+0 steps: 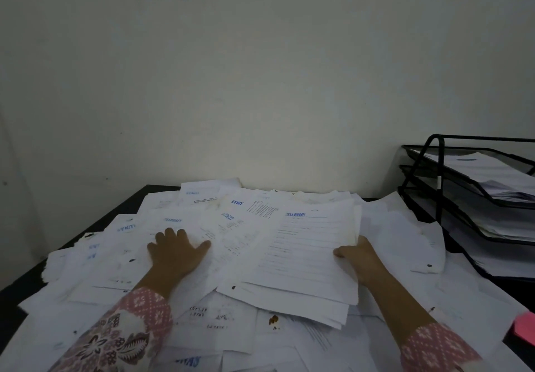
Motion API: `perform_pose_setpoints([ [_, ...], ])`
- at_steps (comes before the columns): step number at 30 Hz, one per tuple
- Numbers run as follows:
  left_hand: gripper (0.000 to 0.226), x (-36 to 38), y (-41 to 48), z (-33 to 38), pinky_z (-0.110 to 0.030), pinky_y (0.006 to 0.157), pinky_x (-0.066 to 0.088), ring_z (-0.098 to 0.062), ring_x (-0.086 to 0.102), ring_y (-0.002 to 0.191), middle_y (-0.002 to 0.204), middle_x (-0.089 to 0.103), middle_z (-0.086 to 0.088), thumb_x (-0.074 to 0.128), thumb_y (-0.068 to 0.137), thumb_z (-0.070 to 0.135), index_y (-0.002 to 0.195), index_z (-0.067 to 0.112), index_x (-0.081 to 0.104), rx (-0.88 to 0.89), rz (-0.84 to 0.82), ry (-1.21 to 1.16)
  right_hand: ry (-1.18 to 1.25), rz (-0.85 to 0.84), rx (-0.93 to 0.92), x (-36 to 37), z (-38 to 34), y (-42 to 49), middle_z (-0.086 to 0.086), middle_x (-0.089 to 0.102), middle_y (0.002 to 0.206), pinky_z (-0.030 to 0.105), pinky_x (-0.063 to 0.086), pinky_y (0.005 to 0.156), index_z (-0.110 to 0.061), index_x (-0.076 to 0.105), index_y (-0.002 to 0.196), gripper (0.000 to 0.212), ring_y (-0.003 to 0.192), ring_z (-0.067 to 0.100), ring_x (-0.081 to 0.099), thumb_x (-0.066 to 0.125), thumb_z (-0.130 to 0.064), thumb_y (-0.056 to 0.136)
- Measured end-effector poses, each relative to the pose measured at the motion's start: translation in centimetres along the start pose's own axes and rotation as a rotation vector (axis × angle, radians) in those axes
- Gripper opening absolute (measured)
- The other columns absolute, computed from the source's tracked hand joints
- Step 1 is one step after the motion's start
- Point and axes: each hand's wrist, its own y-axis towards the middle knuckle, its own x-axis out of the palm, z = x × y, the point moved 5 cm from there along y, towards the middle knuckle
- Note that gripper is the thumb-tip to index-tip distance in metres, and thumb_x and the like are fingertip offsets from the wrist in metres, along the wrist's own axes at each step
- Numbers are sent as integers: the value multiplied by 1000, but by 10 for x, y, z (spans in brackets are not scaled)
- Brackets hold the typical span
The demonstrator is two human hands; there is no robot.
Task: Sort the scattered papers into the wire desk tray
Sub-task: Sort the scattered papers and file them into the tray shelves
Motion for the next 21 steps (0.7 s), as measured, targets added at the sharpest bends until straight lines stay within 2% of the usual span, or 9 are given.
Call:
perform_pose_setpoints([
  [6,63,-10,1,-5,-38,103,35,-25,43,122,139,41,-10,28,93,59,132,13,47,96,16,39,28,-40,-7,23,-2,-6,19,59,118,41,49,93,5,51,123,49,108,35,56,71,0,77],
  [9,60,-6,0,-11,-39,101,35,-27,40,122,135,40,-11,35,92,59,134,17,40,83,-40,-74,33,-59,-17,40,-3,-12,19,61,118,43,49,93,5,53,121,47,106,34,58,70,-1,78],
  [12,64,-3,-2,-15,-38,98,37,-27,44,118,131,43,-11,37,89,62,134,16,36,90,-29,-74,-6,-84,-36,64,-7,-23,18,59,119,46,49,94,5,52,122,44,109,35,57,66,0,81],
  [15,70,-8,-2,-21,-38,96,38,-28,44,118,131,44,-11,37,88,65,133,11,38,61,-1,-90,-67,-109,-101,88,-12,-34,13,56,124,38,48,94,3,48,124,44,112,31,55,63,-3,83],
  [18,69,-10,1,-27,-38,97,38,-27,45,117,127,47,-12,30,90,65,129,10,45,31,-33,-79,-231,-103,-162,104,-18,-46,12,52,123,28,44,84,1,43,124,44,115,28,51,60,-9,85],
  [21,65,-8,0,-30,-38,96,39,-27,44,114,123,47,-12,31,90,65,127,13,46,40,-13,-139,-410,-129,-203,123,-22,-58,15,48,124,30,46,85,0,41,122,46,114,28,50,62,-17,85],
])
